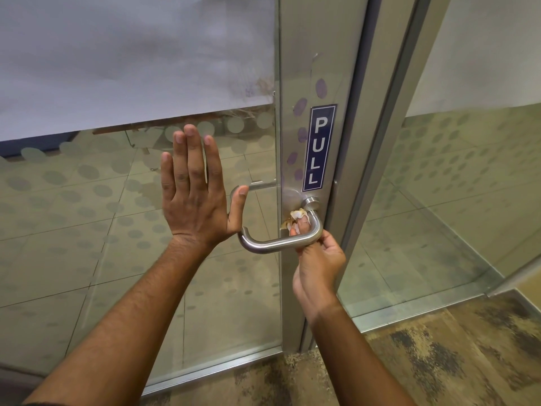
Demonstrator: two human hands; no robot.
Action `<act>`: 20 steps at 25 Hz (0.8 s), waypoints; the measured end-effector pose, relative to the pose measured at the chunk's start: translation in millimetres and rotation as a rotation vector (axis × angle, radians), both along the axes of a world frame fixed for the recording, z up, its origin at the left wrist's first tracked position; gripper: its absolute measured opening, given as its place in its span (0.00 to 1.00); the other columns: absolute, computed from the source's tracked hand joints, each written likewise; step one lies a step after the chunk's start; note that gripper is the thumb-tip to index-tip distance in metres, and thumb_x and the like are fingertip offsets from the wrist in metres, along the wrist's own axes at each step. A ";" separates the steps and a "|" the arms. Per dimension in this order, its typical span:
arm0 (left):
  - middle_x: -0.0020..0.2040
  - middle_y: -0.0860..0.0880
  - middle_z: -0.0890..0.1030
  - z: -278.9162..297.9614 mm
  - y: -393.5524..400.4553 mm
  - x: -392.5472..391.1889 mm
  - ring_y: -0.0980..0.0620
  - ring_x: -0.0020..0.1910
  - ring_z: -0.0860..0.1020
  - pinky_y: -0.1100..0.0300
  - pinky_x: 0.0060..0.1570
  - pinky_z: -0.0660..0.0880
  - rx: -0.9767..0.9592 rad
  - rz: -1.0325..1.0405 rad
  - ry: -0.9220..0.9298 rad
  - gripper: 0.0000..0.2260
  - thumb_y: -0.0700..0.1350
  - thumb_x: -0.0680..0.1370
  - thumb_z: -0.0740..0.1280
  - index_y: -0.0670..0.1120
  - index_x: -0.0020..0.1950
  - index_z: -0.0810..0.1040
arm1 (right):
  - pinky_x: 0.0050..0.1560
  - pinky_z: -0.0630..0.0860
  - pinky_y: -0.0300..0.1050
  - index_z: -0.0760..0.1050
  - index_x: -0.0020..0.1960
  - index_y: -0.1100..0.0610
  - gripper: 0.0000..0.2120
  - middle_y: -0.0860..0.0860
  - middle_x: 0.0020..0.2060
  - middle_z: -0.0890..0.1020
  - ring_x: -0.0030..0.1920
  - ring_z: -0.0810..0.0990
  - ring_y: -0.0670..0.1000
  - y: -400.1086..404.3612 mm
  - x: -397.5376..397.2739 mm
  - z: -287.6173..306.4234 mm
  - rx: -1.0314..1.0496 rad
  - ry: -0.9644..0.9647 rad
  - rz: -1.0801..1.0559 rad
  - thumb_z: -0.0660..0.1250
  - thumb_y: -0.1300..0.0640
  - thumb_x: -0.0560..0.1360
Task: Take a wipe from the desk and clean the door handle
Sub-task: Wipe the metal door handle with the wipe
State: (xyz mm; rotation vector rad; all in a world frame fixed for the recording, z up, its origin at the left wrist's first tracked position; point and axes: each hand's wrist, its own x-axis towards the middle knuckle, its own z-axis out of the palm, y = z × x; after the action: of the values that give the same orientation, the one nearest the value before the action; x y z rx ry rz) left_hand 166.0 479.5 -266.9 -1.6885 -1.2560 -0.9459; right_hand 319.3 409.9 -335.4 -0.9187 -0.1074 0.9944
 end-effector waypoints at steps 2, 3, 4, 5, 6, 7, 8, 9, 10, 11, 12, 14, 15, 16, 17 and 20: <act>0.76 0.36 0.52 -0.4 0.4 -0.4 0.50 0.80 0.34 0.51 0.79 0.37 0.002 -0.004 0.000 0.36 0.61 0.80 0.54 0.36 0.78 0.53 | 0.37 0.79 0.37 0.83 0.48 0.60 0.07 0.53 0.39 0.87 0.41 0.86 0.49 -0.5 1.1 -2.4 0.005 -0.042 -0.007 0.76 0.62 0.70; 0.76 0.36 0.52 -0.4 0.5 -0.8 0.50 0.80 0.34 0.51 0.79 0.37 0.003 -0.006 -0.001 0.36 0.61 0.80 0.54 0.36 0.78 0.53 | 0.37 0.79 0.37 0.83 0.48 0.61 0.07 0.53 0.39 0.87 0.40 0.86 0.49 -1.0 1.9 -3.3 0.005 -0.062 -0.010 0.76 0.63 0.70; 0.76 0.36 0.52 -0.6 0.4 -0.8 0.50 0.80 0.34 0.51 0.79 0.37 0.004 -0.008 -0.004 0.36 0.61 0.80 0.54 0.36 0.78 0.53 | 0.37 0.80 0.38 0.83 0.48 0.61 0.07 0.53 0.39 0.87 0.40 0.86 0.49 -1.8 2.6 -3.6 0.002 -0.082 -0.013 0.75 0.64 0.70; 0.76 0.36 0.52 -1.0 0.2 -0.9 0.50 0.80 0.33 0.51 0.79 0.37 0.001 -0.009 -0.006 0.36 0.61 0.80 0.55 0.36 0.78 0.53 | 0.38 0.80 0.39 0.83 0.48 0.60 0.07 0.53 0.39 0.87 0.41 0.86 0.50 -2.7 2.7 -3.8 -0.005 -0.104 -0.016 0.75 0.64 0.70; 0.76 0.36 0.52 -1.3 0.0 -0.8 0.50 0.80 0.33 0.51 0.79 0.37 -0.002 -0.008 -0.007 0.36 0.61 0.80 0.55 0.36 0.78 0.53 | 0.40 0.81 0.40 0.83 0.49 0.60 0.07 0.53 0.40 0.87 0.42 0.86 0.50 -3.0 2.5 -3.8 -0.012 -0.127 -0.021 0.75 0.64 0.71; 0.76 0.36 0.52 -1.4 -0.2 -0.8 0.50 0.80 0.33 0.51 0.79 0.36 -0.004 -0.008 -0.009 0.36 0.61 0.80 0.55 0.36 0.78 0.53 | 0.43 0.82 0.43 0.83 0.50 0.59 0.08 0.53 0.41 0.87 0.43 0.86 0.50 -3.5 2.4 -3.9 -0.023 -0.157 -0.027 0.75 0.64 0.71; 0.76 0.36 0.52 -1.2 -0.4 -0.7 0.50 0.80 0.33 0.51 0.79 0.36 -0.006 -0.011 -0.011 0.36 0.61 0.80 0.55 0.36 0.78 0.52 | 0.46 0.83 0.45 0.83 0.51 0.59 0.09 0.52 0.42 0.87 0.45 0.87 0.51 -3.8 2.6 -3.8 -0.038 -0.196 -0.033 0.74 0.65 0.72; 0.76 0.36 0.52 -1.1 -0.6 -0.8 0.50 0.80 0.33 0.51 0.79 0.36 -0.007 -0.015 -0.012 0.36 0.61 0.80 0.55 0.36 0.78 0.52 | 0.48 0.83 0.48 0.83 0.52 0.58 0.10 0.52 0.43 0.87 0.46 0.86 0.50 -3.9 3.2 -3.6 -0.055 -0.238 -0.041 0.74 0.66 0.72; 0.76 0.36 0.52 -1.0 -0.6 -0.9 0.50 0.80 0.33 0.51 0.79 0.36 -0.008 -0.017 -0.011 0.36 0.61 0.80 0.55 0.36 0.78 0.52 | 0.50 0.83 0.50 0.82 0.52 0.57 0.11 0.52 0.44 0.87 0.47 0.86 0.50 -3.7 4.1 -3.7 -0.070 -0.278 -0.049 0.73 0.67 0.72; 0.76 0.36 0.51 -0.7 -0.5 -0.9 0.50 0.80 0.33 0.51 0.79 0.36 -0.010 -0.020 -0.013 0.36 0.60 0.80 0.55 0.36 0.78 0.52 | 0.50 0.83 0.51 0.82 0.52 0.56 0.12 0.52 0.44 0.87 0.47 0.86 0.50 -3.6 5.8 -3.7 -0.078 -0.312 -0.061 0.73 0.68 0.72; 0.76 0.36 0.51 -0.5 -0.5 -0.7 0.50 0.80 0.33 0.51 0.79 0.36 -0.015 -0.024 -0.016 0.36 0.60 0.80 0.55 0.36 0.78 0.52 | 0.50 0.83 0.51 0.80 0.52 0.54 0.14 0.52 0.44 0.86 0.46 0.86 0.50 -3.8 8.0 -3.8 -0.077 -0.342 -0.079 0.72 0.69 0.72; 0.76 0.37 0.51 -0.7 -0.8 -0.8 0.48 0.80 0.35 0.52 0.78 0.34 -0.024 -0.020 -0.017 0.36 0.61 0.80 0.56 0.36 0.78 0.52 | 0.46 0.83 0.46 0.77 0.50 0.50 0.15 0.49 0.43 0.85 0.44 0.86 0.47 -6.5 13.4 -5.2 -0.066 -0.432 -0.119 0.72 0.69 0.72; 0.76 0.37 0.51 -0.6 -0.9 -1.1 0.48 0.81 0.35 0.52 0.78 0.34 -0.027 -0.016 -0.015 0.36 0.61 0.80 0.56 0.37 0.78 0.51 | 0.43 0.83 0.41 0.76 0.49 0.49 0.15 0.46 0.41 0.85 0.43 0.85 0.46 -9.0 15.5 -4.9 -0.056 -0.492 -0.135 0.72 0.67 0.72; 0.76 0.37 0.51 -0.4 -1.0 -1.2 0.48 0.80 0.34 0.52 0.78 0.34 -0.029 -0.014 -0.016 0.36 0.61 0.80 0.56 0.37 0.78 0.51 | 0.41 0.81 0.36 0.77 0.48 0.48 0.13 0.43 0.40 0.85 0.42 0.85 0.44 -11.7 17.4 -5.1 -0.043 -0.546 -0.147 0.72 0.66 0.73; 0.76 0.37 0.51 -0.1 -1.2 -1.0 0.50 0.80 0.33 0.52 0.78 0.34 -0.031 -0.015 -0.019 0.36 0.61 0.80 0.55 0.37 0.78 0.51 | 0.39 0.80 0.33 0.78 0.48 0.47 0.12 0.42 0.40 0.85 0.42 0.84 0.43 -14.4 19.7 -6.8 -0.034 -0.585 -0.158 0.70 0.65 0.75; 0.76 0.37 0.51 -0.1 -2.1 -0.1 0.50 0.79 0.31 0.52 0.78 0.34 -0.027 -0.012 -0.017 0.36 0.60 0.80 0.56 0.36 0.78 0.52 | 0.40 0.81 0.36 0.79 0.50 0.46 0.10 0.47 0.45 0.84 0.45 0.84 0.45 -19.7 27.0 -16.9 -0.050 -0.658 -0.158 0.66 0.61 0.79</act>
State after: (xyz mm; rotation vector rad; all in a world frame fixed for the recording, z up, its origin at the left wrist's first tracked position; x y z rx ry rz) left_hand 165.9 477.4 -267.0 -1.7142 -1.2767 -0.9560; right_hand 346.3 390.2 -352.4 -1.2534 -0.5555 0.5200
